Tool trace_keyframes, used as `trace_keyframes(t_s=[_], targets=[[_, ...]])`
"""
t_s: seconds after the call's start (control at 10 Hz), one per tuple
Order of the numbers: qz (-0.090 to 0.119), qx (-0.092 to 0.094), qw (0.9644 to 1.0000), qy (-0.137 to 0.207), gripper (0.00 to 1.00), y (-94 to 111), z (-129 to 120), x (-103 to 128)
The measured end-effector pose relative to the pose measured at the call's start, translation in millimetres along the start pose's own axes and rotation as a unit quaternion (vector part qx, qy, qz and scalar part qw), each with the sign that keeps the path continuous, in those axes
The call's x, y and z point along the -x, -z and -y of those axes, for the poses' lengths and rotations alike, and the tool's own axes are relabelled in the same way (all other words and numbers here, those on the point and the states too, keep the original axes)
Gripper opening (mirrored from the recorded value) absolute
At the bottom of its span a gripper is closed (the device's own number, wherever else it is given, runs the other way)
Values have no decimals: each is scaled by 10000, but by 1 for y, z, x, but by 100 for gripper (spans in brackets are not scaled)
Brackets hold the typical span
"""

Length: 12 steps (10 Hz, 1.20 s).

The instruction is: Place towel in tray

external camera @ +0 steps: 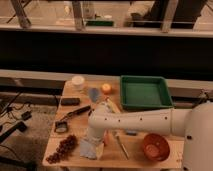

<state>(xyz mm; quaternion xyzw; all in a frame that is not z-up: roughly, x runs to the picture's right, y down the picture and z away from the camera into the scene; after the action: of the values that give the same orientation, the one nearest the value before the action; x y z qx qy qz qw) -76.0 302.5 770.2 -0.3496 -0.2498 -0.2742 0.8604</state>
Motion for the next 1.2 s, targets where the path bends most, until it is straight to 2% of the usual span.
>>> trace_keyframes(t_s=[0.1, 0.2, 0.4, 0.6, 0.8, 1.0, 1.2], targets=[[15, 2, 10000, 36, 62, -1, -1, 1], [27, 6, 10000, 59, 58, -1, -1, 1], [74, 15, 9999, 88, 41, -2, 0, 4], [57, 7, 9999, 107, 34, -1, 0, 3], [45, 2, 9999, 125, 16, 0, 1, 2], [205, -153, 9997, 57, 14, 13, -1, 1], [405, -360, 9985, 46, 14, 42, 1, 8]])
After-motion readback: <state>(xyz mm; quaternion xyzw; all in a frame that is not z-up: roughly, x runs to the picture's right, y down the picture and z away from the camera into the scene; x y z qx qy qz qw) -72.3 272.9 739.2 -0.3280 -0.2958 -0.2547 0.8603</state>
